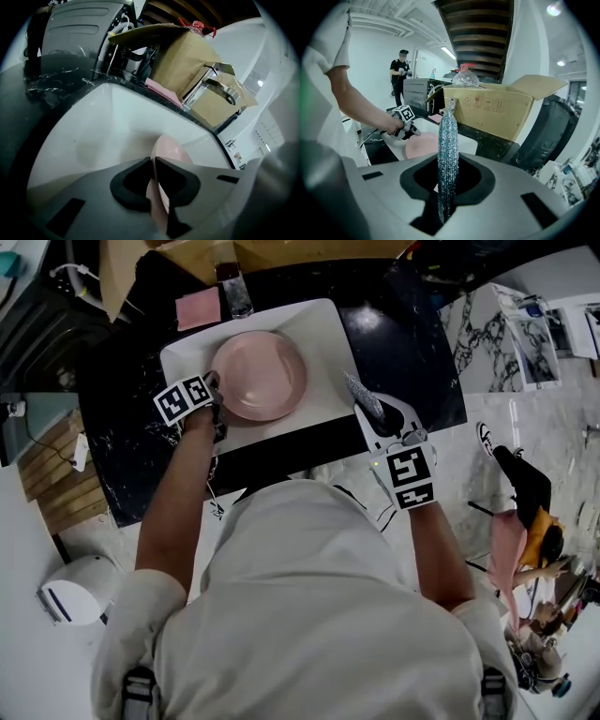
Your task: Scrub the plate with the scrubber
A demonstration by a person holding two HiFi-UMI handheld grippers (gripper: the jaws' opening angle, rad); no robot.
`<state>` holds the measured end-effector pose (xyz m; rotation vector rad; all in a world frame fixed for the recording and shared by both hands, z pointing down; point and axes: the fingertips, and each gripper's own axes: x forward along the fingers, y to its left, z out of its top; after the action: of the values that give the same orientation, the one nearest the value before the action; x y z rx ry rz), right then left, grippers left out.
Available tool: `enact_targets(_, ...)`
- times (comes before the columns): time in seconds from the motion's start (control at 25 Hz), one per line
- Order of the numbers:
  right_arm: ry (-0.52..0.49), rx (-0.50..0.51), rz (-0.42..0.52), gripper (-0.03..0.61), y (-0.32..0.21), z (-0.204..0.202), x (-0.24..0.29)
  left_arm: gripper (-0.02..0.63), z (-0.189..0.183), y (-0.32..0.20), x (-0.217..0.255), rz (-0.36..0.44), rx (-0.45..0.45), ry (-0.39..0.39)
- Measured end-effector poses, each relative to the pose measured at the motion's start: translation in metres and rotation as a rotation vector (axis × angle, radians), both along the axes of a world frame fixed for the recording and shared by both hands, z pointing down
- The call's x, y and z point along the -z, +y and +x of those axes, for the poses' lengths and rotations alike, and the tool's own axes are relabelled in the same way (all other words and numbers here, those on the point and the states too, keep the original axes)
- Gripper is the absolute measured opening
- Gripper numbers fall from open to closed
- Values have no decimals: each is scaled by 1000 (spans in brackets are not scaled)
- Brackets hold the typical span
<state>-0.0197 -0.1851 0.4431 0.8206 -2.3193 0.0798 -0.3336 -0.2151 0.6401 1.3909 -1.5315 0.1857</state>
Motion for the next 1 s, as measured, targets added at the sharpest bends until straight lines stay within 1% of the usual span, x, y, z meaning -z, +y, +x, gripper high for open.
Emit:
enact_targets(0.12,8,-4,-10,76,0,-6,-3,26,-4,-2,-11,-25,-10,-23)
enact_targets(0.4,23,-10,-33,76,-1,-25,-10,15,-6,-4,-30,-87,-83,-107)
enact_targets(0.52,26,-16,-38,76,-1,-32,-12,12,-6,-5,-34,-104,-104,-129)
enact_targets(0.64,30,-24,-44,77,-1,-37,-13,23,-4,-7,-35,-115,-123,-160)
enact_targets(0.84,29,-46,-51,77,0,-45,-15,94,-4,-14,-25,-80,-163,-239)
enact_targets(1.0,30,-57,-50,77,3,-52,-18,107,-7,-18,-15,-27,-177,-244)
